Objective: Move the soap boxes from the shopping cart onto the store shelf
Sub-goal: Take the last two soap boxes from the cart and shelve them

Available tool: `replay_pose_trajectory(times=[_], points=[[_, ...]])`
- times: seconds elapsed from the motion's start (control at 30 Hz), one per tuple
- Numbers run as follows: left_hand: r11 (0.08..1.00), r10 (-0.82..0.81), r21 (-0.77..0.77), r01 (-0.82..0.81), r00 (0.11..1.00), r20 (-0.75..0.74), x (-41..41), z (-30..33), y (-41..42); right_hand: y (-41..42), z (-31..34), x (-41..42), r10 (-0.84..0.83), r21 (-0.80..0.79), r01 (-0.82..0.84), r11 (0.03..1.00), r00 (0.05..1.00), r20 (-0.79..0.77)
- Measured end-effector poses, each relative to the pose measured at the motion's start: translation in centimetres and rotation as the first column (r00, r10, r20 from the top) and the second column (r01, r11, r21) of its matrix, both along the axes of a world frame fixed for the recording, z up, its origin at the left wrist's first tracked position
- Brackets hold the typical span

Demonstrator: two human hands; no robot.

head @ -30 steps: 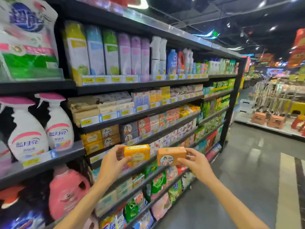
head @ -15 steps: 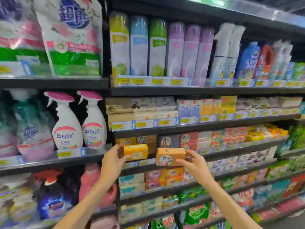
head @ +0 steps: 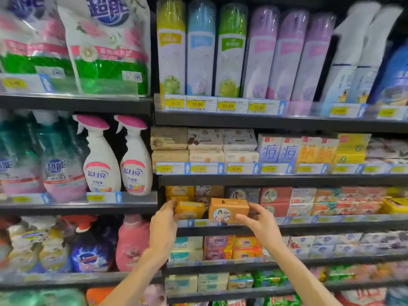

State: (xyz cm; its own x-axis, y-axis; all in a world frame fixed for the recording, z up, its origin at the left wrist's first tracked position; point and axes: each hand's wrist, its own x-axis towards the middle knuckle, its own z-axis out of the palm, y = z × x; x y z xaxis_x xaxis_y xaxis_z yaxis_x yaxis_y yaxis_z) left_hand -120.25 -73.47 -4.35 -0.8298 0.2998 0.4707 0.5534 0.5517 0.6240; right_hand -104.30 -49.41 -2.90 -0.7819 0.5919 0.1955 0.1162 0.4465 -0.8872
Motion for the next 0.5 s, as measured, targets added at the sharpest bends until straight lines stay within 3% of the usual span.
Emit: replay_pose_trajectory(times=[0.27,0.5], points=[[0.975,0.145,0.142,-0.17,0.975,0.171,-0.4,-1.9,1.3,-1.1,-0.7,-1.8,-0.023,0.005,0.023,1.0,0.999,0.023],[0.927,0.122,0.294,-0.231,0.93,0.347,-1.1,-3.0,2.2,-2.3,-1.1,-2.9,-0.044,-0.017,0.045,0.999,0.999,0.014]])
